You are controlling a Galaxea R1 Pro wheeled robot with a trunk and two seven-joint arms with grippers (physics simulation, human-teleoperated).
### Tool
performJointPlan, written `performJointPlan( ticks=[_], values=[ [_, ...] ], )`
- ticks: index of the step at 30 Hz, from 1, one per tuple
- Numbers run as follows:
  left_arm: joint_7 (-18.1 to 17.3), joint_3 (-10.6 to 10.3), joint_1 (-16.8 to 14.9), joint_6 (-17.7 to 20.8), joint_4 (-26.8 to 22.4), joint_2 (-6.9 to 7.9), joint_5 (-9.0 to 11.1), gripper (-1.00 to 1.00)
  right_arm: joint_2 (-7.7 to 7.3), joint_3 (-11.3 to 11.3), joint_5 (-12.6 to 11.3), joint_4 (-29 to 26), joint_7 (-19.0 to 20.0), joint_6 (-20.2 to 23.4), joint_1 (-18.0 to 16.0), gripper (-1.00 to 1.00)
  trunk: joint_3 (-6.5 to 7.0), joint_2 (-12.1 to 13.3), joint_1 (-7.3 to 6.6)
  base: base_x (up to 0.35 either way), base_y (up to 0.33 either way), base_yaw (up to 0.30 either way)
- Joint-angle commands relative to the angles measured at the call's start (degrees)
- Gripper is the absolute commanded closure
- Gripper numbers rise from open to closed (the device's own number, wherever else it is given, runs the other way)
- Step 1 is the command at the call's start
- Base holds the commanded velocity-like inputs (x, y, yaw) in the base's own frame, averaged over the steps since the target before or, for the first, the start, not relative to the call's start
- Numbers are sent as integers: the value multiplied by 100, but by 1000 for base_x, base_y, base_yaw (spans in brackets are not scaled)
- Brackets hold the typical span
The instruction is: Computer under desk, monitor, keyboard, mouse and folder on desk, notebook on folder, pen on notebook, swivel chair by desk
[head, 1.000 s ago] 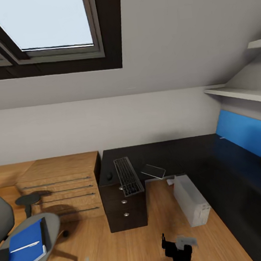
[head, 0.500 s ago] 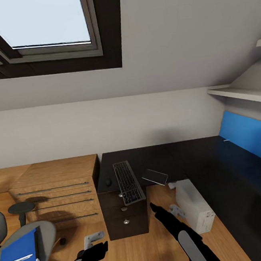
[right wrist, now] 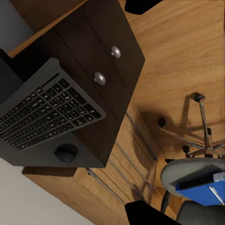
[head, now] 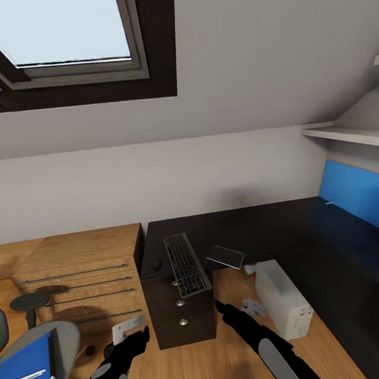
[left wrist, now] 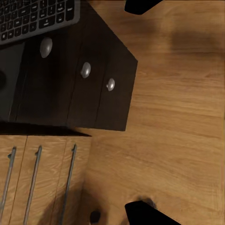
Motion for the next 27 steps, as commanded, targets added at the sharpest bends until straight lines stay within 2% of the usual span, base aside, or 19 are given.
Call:
performJointPlan(
  ticks=[1, 5, 16, 23, 27],
  values=[
    [125, -12, -4, 15, -7, -5, 65, -100, -3, 12, -43, -2, -14, 13, -4, -100, -30, -53, 25, 0, 0, 0],
    [339, -12, -4, 13, -1, -85, 108, -100, -1, 34, -34, 25, -24, 3, 1, -100, -102, -213, 113, 0, 0, 0],
    [397, 10, -3, 20, 134, -99, 155, -100, -56, -39, -79, 138, -39, 37, -1, -100, -300, -655, 355, 0, 0, 0],
    [405, 22, -3, 84, 144, -83, 425, -100, -63, -173, -89, 206, -38, -75, -3, -100, -425, -935, 509, 0, 0, 0],
    [405, 23, -3, 197, 147, -82, 475, -100, -65, -177, -101, 214, -27, -79, -2, -100, -497, -1096, 596, 0, 0, 0]
  ],
)
